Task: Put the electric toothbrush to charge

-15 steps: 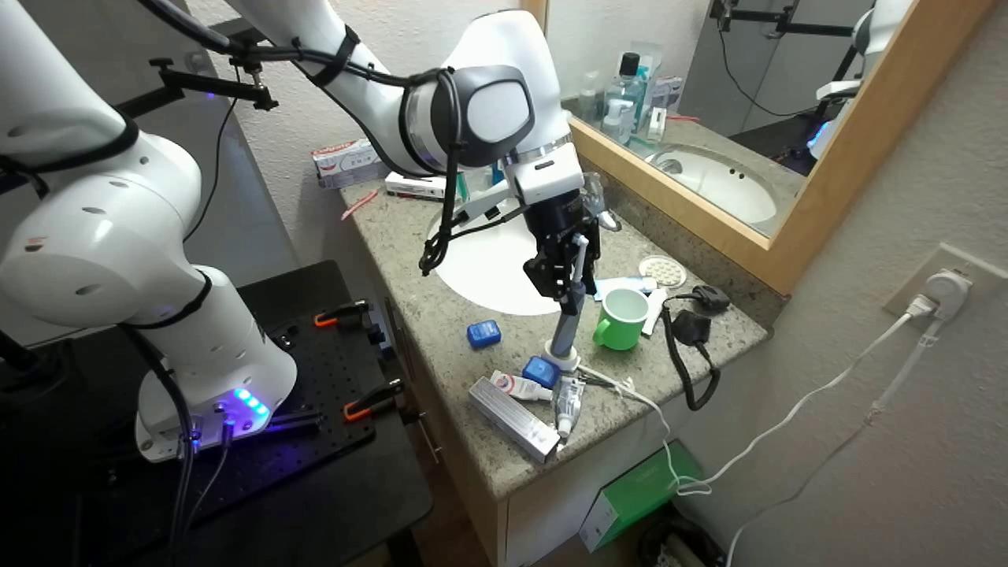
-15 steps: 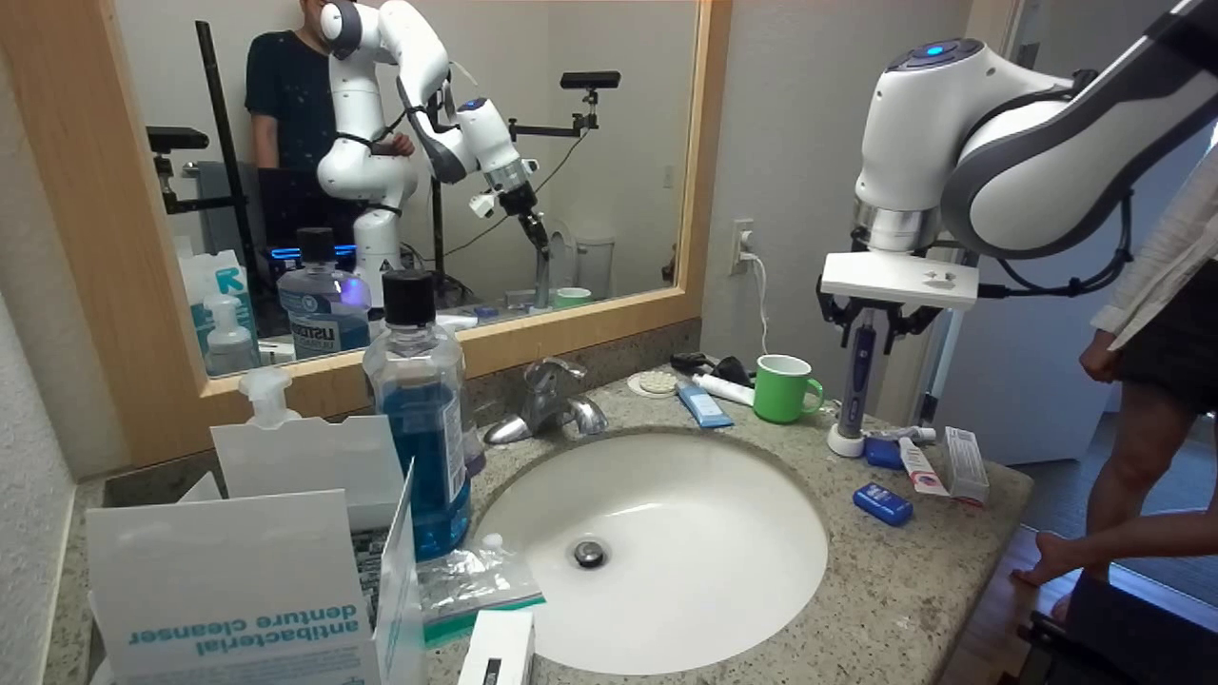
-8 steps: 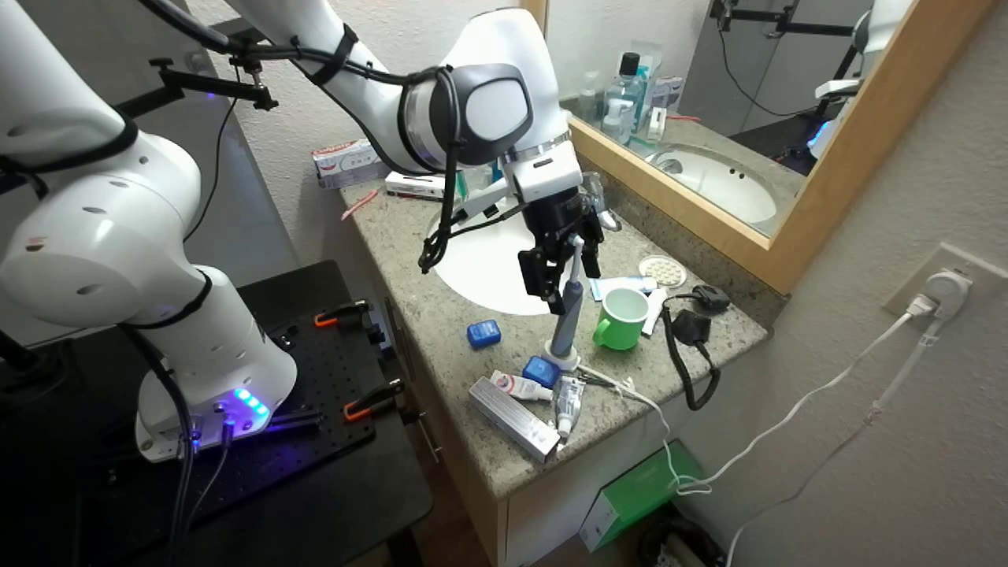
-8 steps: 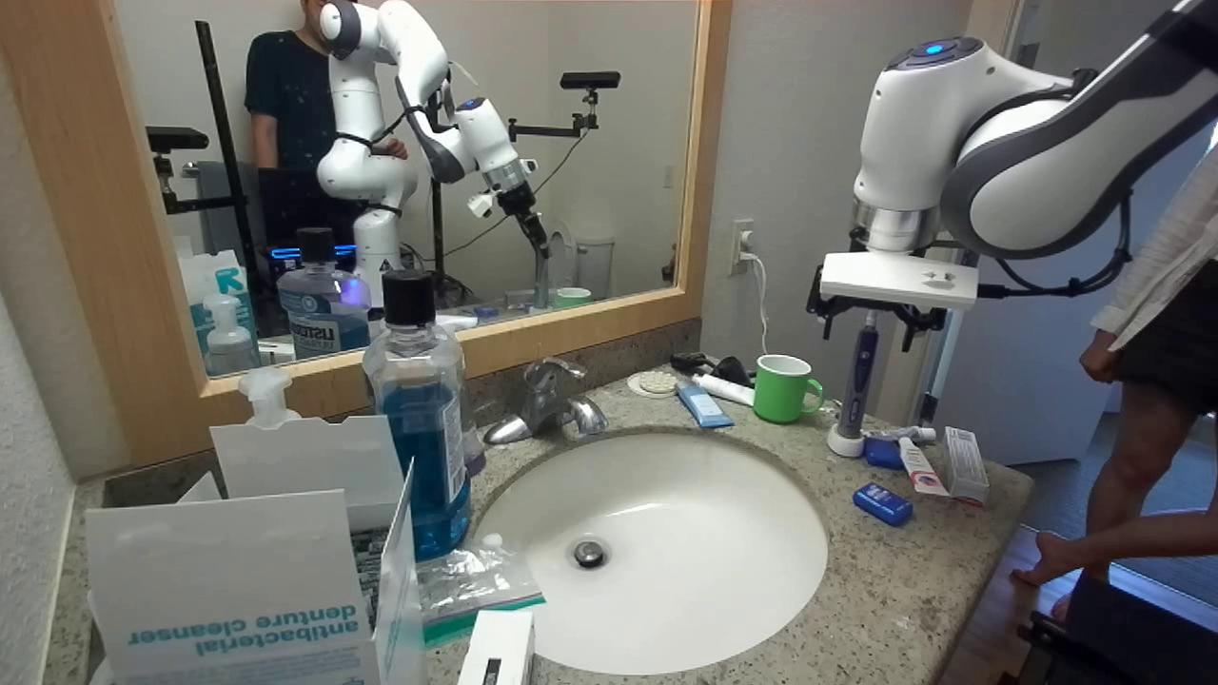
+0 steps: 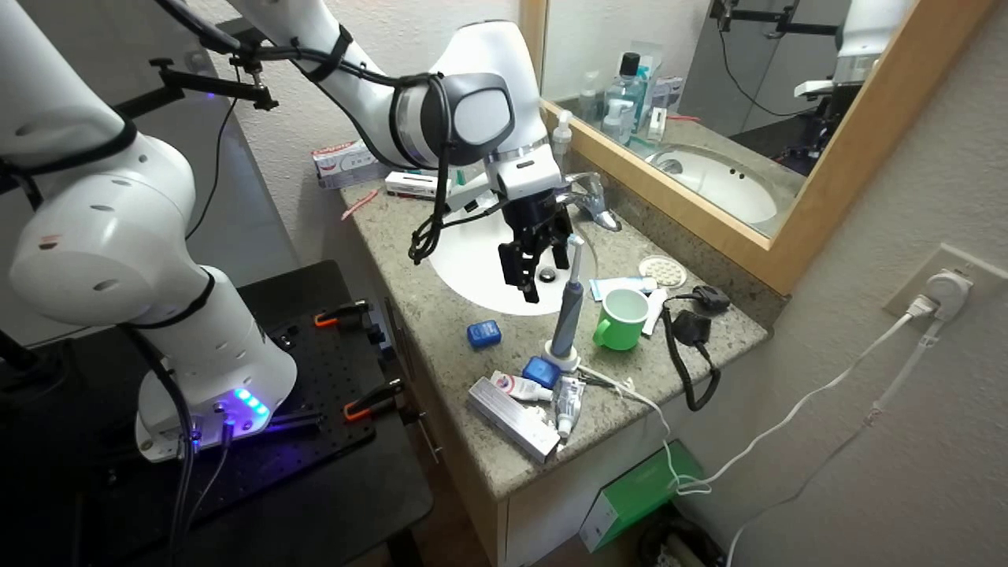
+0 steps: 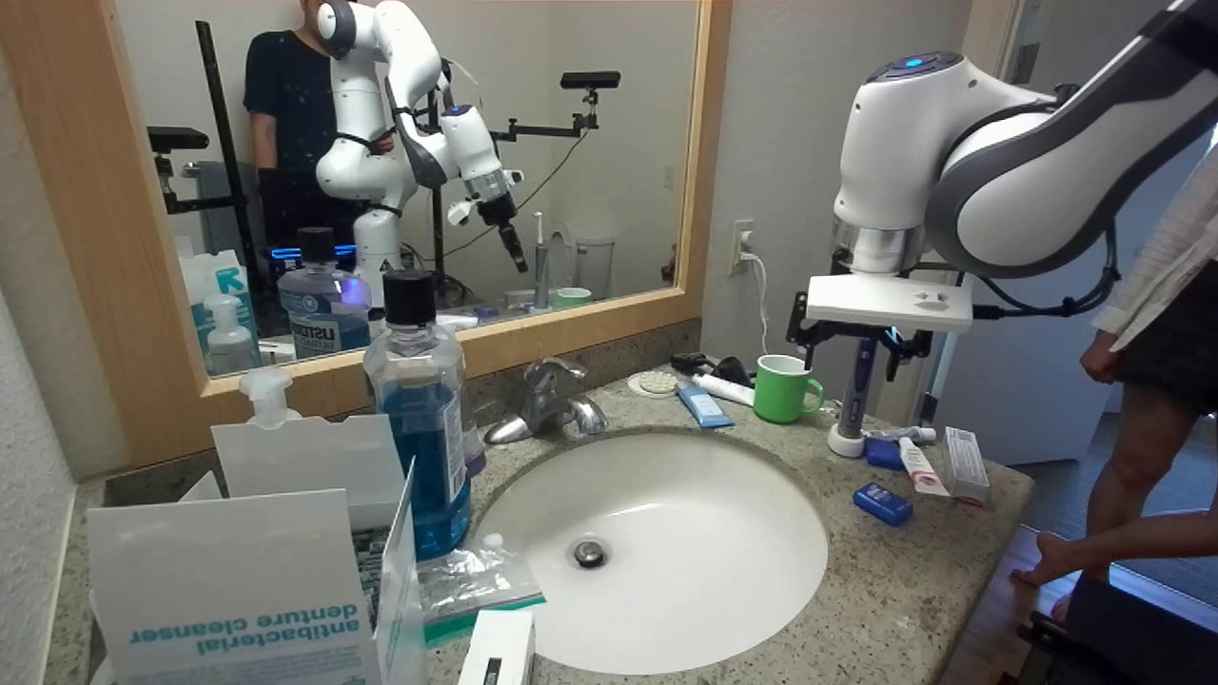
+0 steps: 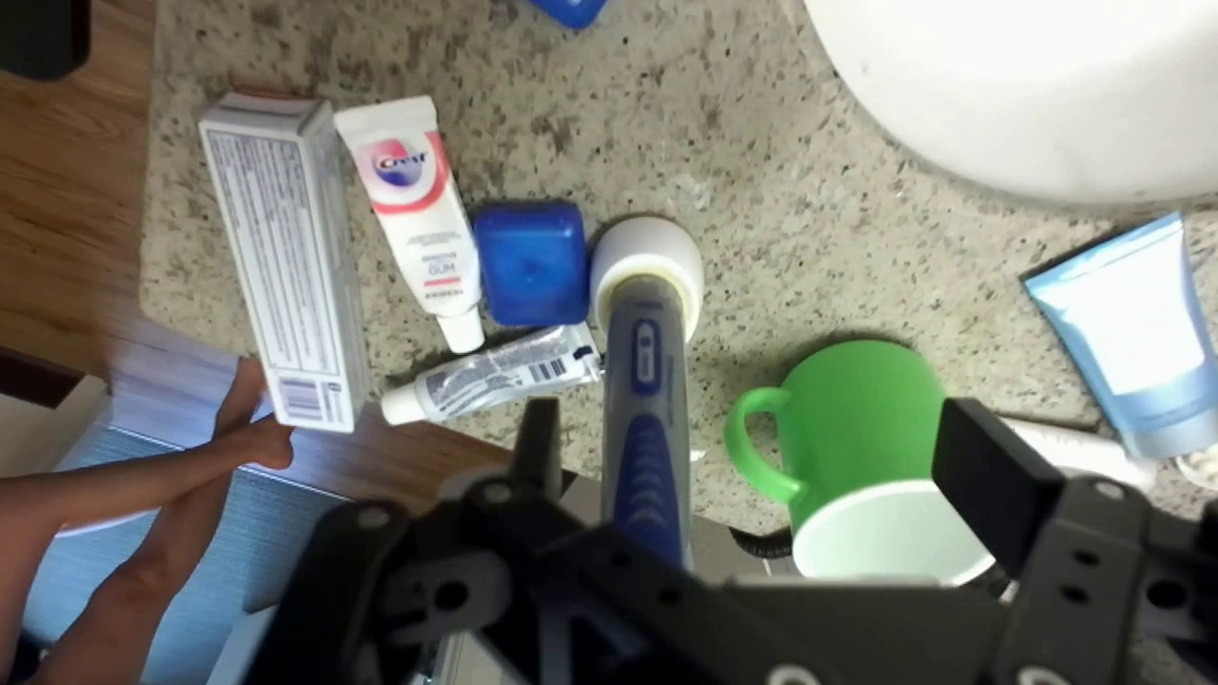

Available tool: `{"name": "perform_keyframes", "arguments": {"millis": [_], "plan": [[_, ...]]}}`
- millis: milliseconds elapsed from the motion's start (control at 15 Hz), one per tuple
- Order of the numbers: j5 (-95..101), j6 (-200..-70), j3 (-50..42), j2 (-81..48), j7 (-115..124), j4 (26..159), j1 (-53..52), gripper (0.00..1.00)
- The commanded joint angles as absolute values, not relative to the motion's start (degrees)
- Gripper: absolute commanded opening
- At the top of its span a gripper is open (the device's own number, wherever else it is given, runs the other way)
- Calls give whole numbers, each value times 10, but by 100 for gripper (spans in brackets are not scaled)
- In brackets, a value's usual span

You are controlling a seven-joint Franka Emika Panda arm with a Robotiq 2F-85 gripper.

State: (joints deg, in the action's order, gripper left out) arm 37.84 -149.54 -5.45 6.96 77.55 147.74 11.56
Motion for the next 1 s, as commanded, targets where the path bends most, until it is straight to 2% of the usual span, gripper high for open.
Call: {"name": "perform_keyframes", "arguments": {"millis": [0,267,933], "plan": [[329,-1478,-46,118,720,1514,97,100],[259,-1455,-18,145,622,1532,68,100],[106,-1219,46,233,299,1503,-16,100]]}}
